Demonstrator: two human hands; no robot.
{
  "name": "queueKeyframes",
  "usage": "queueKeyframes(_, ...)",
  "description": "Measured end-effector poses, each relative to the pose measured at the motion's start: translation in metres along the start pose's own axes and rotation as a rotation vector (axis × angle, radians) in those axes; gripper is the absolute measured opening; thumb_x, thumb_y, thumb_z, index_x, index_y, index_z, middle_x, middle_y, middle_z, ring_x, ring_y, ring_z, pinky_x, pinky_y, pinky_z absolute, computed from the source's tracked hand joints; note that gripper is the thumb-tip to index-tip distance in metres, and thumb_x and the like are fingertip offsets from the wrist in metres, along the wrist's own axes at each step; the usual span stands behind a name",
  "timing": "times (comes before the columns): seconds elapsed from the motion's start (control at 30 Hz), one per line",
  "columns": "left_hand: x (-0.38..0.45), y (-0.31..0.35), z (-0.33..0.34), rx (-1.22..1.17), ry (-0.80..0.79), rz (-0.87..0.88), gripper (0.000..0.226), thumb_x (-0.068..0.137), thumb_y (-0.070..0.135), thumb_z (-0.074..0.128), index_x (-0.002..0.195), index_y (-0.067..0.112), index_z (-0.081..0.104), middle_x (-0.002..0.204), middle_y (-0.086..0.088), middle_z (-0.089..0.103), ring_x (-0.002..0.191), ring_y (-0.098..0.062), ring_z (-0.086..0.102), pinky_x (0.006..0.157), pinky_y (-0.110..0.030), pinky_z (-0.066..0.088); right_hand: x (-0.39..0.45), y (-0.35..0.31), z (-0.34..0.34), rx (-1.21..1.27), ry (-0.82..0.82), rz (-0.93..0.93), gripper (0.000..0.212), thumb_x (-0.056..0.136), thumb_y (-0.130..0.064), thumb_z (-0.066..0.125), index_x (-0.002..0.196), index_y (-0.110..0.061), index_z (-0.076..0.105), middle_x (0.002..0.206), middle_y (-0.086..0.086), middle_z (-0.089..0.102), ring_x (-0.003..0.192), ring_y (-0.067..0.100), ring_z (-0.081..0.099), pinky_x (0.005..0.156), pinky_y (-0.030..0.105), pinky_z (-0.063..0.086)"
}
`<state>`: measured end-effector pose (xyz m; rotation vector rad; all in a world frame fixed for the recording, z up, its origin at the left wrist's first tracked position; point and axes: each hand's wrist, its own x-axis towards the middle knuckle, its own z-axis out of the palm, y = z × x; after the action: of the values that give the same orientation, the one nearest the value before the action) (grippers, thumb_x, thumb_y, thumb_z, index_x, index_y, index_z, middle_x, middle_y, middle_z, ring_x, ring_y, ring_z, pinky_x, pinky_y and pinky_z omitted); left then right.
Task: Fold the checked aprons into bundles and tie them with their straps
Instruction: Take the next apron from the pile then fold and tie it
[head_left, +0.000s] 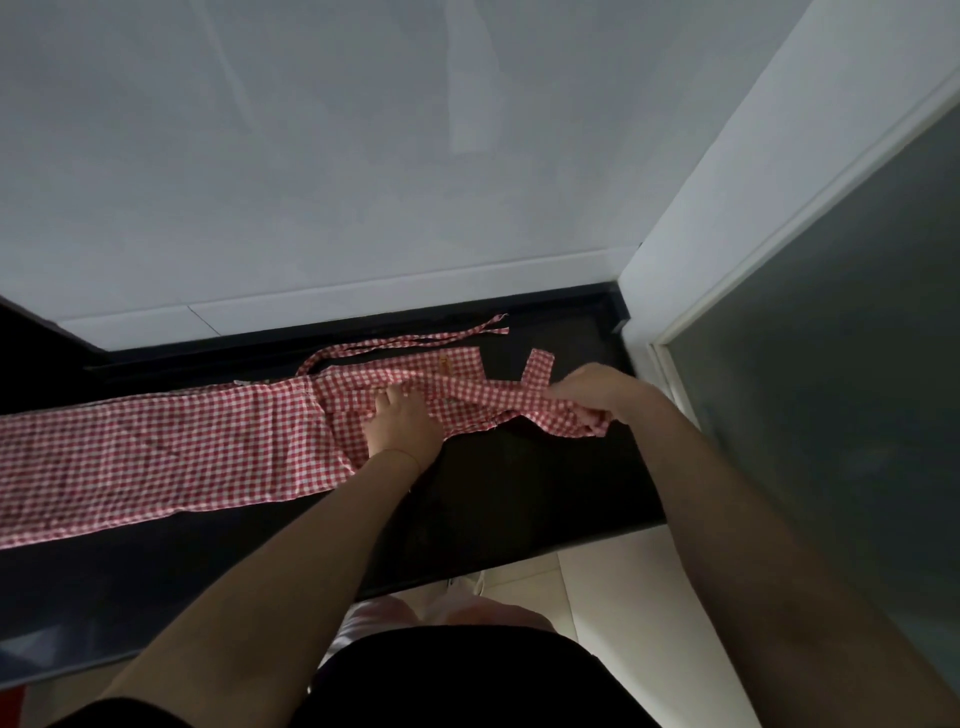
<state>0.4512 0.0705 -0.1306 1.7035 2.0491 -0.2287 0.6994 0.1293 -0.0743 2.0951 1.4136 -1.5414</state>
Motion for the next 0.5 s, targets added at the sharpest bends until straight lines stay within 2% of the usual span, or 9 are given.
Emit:
queueKeyframes(0.03, 0.000, 0.002, -0.002, 0.009, 0.017, -0.002, 0.043, 0.095, 0.032, 0.049, 0.133, 0.011, 0.047, 0.139, -0.014, 0.041, 0.125, -0.029, 0.043, 0.091, -0.043, 0.050, 0.002, 0.005, 0.001, -0.145, 0.006, -0.002, 0.029, 0.092, -0.035, 0.063, 0.088, -0.006, 0.069, 0.063, 0.004, 0.058, 0.051, 0.014, 0.053, 0.051, 0.024, 0.043)
queueKeyframes(0.07, -0.001, 0.003, -0.004, 0.022, 0.043, 0.000, 0.041, 0.095, 0.030, 0.048, 0.131, 0.011, 0.048, 0.136, -0.014, 0.044, 0.122, -0.028, 0.045, 0.090, -0.042, 0.051, 0.006, 0.009, 0.001, -0.233, 0.047, -0.028, 0.029, 0.092, -0.034, 0.063, 0.084, -0.007, 0.068, 0.069, 0.005, 0.062, 0.059, 0.014, 0.058, 0.054, 0.024, 0.044)
queueKeyframes(0.13, 0.000, 0.002, -0.005, 0.037, 0.095, 0.005, 0.039, 0.095, 0.028, 0.050, 0.130, 0.012, 0.046, 0.132, -0.012, 0.045, 0.118, -0.026, 0.046, 0.086, -0.038, 0.052, 0.012, 0.015, 0.005, -0.313, 0.210, -0.079, 0.033, 0.095, -0.030, 0.059, 0.069, -0.010, 0.059, 0.069, 0.005, 0.060, 0.064, 0.017, 0.059, 0.054, 0.025, 0.042)
queueKeyframes(0.23, 0.000, -0.007, -0.002, 0.060, 0.045, -0.032, 0.051, 0.092, 0.036, 0.057, 0.134, 0.012, 0.042, 0.134, -0.012, 0.043, 0.120, -0.027, 0.044, 0.086, -0.039, 0.051, 0.022, 0.018, 0.011, -0.326, 0.358, -0.088, 0.031, 0.096, -0.016, 0.052, 0.066, -0.010, 0.051, 0.070, 0.006, 0.056, 0.062, 0.019, 0.053, 0.057, 0.028, 0.042)
queueKeyframes(0.27, -0.001, -0.010, -0.001, 0.062, 0.015, -0.056, 0.058, 0.089, 0.041, 0.061, 0.135, 0.012, 0.041, 0.134, -0.013, 0.041, 0.121, -0.028, 0.043, 0.086, -0.039, 0.051, 0.023, 0.018, 0.013, -0.339, 0.385, -0.080, 0.025, 0.096, -0.012, 0.051, 0.071, -0.010, 0.052, 0.078, 0.008, 0.059, 0.068, 0.020, 0.054, 0.062, 0.029, 0.044)
queueKeyframes(0.33, -0.003, -0.015, 0.000, 0.072, 0.030, -0.079, 0.067, 0.084, 0.046, 0.068, 0.134, 0.012, 0.039, 0.133, -0.013, 0.041, 0.120, -0.027, 0.043, 0.085, -0.038, 0.051, 0.026, 0.019, 0.015, -0.334, 0.458, -0.047, 0.006, 0.094, -0.010, 0.052, 0.096, -0.007, 0.056, 0.109, 0.015, 0.059, 0.092, 0.027, 0.057, 0.076, 0.035, 0.048)
queueKeyframes(0.4, -0.005, -0.016, -0.001, 0.125, 0.166, 0.006, 0.068, 0.081, 0.042, 0.070, 0.133, 0.013, 0.038, 0.130, -0.012, 0.042, 0.118, -0.026, 0.044, 0.088, -0.037, 0.051, 0.031, 0.022, 0.019, -0.341, 0.544, -0.019, 0.038, 0.091, -0.010, 0.057, 0.126, -0.008, 0.045, 0.130, 0.020, 0.044, 0.116, 0.036, 0.049, 0.091, 0.043, 0.048)
queueKeyframes(0.47, -0.004, -0.015, 0.000, 0.147, 0.219, 0.149, 0.076, 0.081, 0.044, 0.069, 0.142, 0.019, 0.030, 0.142, -0.014, 0.034, 0.130, -0.032, 0.037, 0.101, -0.046, 0.046, 0.032, 0.024, 0.022, -0.360, 0.609, -0.005, 0.054, 0.088, -0.011, 0.063, 0.134, -0.011, 0.035, 0.137, 0.022, 0.035, 0.124, 0.037, 0.041, 0.095, 0.045, 0.046)
queueKeyframes(0.5, -0.004, -0.015, 0.002, 0.136, 0.158, 0.194, 0.086, 0.082, 0.052, 0.068, 0.149, 0.026, 0.021, 0.152, -0.015, 0.022, 0.140, -0.038, 0.026, 0.106, -0.054, 0.039, 0.032, 0.025, 0.023, -0.390, 0.607, 0.004, 0.055, 0.087, -0.012, 0.064, 0.134, -0.011, 0.035, 0.138, 0.022, 0.033, 0.125, 0.037, 0.041, 0.096, 0.045, 0.046)
